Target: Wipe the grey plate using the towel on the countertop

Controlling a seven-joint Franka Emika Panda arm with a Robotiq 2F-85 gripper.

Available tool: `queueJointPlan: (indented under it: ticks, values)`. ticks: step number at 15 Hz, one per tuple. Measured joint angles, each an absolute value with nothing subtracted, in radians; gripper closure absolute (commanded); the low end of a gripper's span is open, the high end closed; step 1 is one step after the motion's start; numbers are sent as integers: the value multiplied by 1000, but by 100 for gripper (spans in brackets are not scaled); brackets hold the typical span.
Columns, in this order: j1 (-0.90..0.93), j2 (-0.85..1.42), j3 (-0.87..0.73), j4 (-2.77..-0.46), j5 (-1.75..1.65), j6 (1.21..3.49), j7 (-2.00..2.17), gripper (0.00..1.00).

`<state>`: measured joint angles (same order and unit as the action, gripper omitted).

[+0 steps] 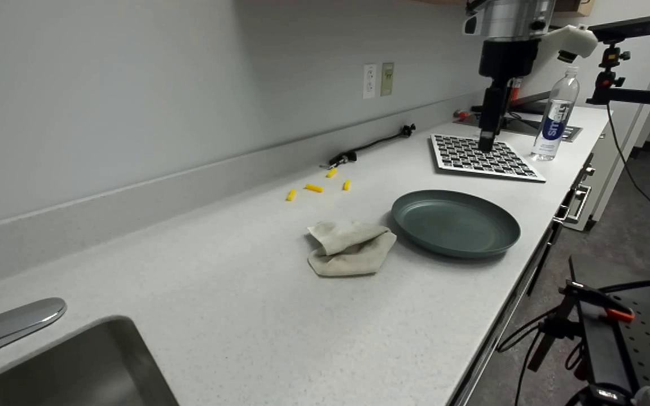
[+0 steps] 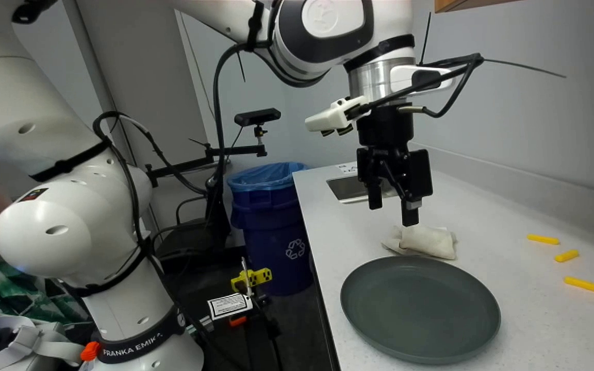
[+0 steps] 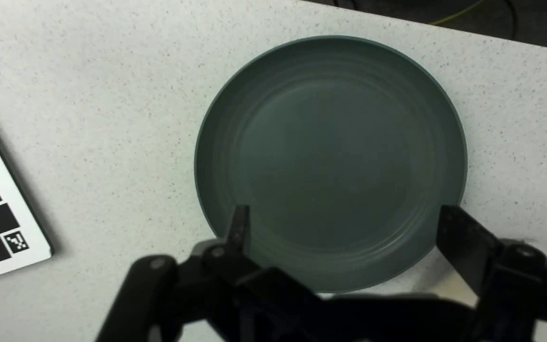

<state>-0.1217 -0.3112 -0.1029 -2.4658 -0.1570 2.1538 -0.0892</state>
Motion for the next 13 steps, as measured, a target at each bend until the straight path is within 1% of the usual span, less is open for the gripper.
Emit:
queueJointPlan:
  ticks: [13]
  values:
    - [-122,-309,-102,-2470,-157,2154,-87,0]
